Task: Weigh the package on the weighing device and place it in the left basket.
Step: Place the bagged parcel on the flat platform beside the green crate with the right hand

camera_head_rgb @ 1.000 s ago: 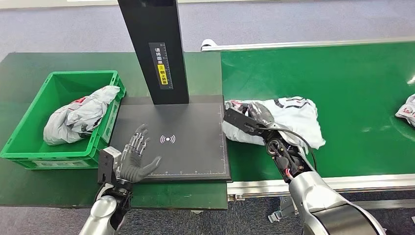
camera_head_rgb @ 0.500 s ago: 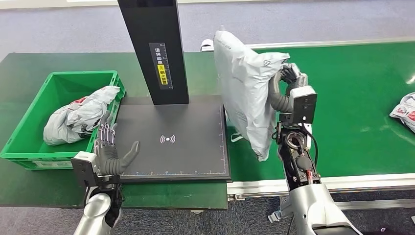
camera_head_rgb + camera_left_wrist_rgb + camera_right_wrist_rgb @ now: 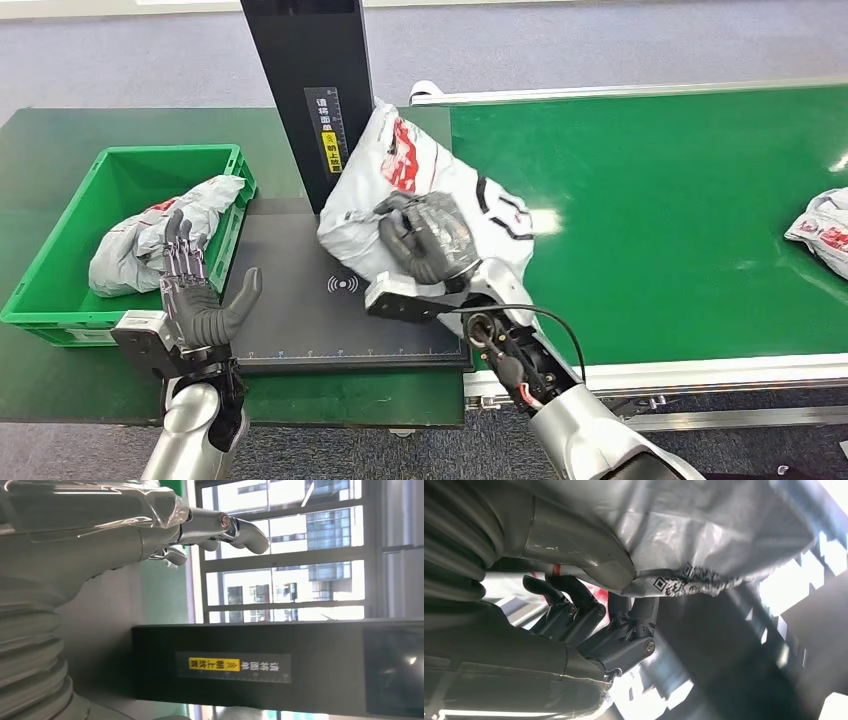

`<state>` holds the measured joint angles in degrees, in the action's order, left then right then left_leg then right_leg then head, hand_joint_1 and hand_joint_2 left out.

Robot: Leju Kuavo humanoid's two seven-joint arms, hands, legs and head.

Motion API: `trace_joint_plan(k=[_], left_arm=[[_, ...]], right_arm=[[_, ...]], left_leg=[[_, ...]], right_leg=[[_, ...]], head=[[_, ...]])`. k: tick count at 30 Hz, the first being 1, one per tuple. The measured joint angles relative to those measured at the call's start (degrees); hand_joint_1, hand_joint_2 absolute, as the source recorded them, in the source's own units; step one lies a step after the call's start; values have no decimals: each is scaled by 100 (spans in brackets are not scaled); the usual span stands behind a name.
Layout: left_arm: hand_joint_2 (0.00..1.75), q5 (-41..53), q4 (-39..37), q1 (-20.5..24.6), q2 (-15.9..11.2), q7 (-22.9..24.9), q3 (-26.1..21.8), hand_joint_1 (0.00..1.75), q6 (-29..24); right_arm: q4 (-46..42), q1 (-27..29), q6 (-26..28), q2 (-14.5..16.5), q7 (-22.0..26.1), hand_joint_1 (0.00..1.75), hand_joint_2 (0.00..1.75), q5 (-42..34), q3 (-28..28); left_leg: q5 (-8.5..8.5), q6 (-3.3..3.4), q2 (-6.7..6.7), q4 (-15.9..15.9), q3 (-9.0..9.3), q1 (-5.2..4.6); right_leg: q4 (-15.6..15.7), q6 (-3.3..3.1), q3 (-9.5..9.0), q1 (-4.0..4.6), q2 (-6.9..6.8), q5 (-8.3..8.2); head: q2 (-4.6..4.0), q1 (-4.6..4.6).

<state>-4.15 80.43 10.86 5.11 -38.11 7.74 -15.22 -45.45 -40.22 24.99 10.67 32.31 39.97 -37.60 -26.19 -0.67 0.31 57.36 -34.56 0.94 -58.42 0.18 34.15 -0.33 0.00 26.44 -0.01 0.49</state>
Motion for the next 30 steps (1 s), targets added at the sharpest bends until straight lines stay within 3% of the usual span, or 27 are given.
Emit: trace_joint_plan(k=[3, 9, 19, 20, 23, 24, 30], left_arm=[[175, -66, 1, 58, -33, -53, 0, 0, -80], [175, -185, 49, 52, -95, -87, 0, 0, -106], [175, -181, 169, -73, -103, -84, 0, 0, -95], [175, -181, 177, -84, -103, -84, -1, 0, -94], [175, -180, 187, -103, -103, -83, -2, 0, -93], [175, -179, 199, -117, -103, -82, -2, 0, -93], [175, -156, 333, -276, -102, -31, -30, 0, -76]], right_arm=[[347, -81, -584, 93, -196, 175, 175, 239, -465], [1044, -172, -2241, 261, -329, 175, 175, 438, -1214], [1417, -241, -2665, 319, -92, 172, 175, 129, -1559], [1420, -246, -2673, 319, -83, 161, 175, 119, -1563], [1425, -255, -2635, 319, -76, 36, 175, 74, -1569], [1419, -254, -2533, 318, -76, 4, 175, 37, -1558], [1065, -218, -1244, 262, -12, 0, 175, -532, -1108]], left_leg=[[0, 0, -3, 0, 0, -1], [-1, 0, -5, 0, -1, -1], [-1, 1, -3, 1, 1, -1], [-1, 1, -3, 1, 1, -1], [-1, 1, -3, 1, 1, -1], [-1, 0, -2, 1, 1, -1], [-1, 0, -2, 1, 1, -1]], right_leg=[[1, 1, -2, -1, -1, 0], [1, 1, -1, -1, -1, 0], [1, 1, -2, -1, 0, -1], [1, 1, -2, -1, 0, -1], [1, 1, -1, -1, 0, -1], [1, 1, -1, -1, 0, -1], [2, 1, 1, -1, 0, 0]], head=[[-1, 1], [0, -1], [-1, 0], [-1, 0], [-1, -1], [0, -1], [-1, 1]])
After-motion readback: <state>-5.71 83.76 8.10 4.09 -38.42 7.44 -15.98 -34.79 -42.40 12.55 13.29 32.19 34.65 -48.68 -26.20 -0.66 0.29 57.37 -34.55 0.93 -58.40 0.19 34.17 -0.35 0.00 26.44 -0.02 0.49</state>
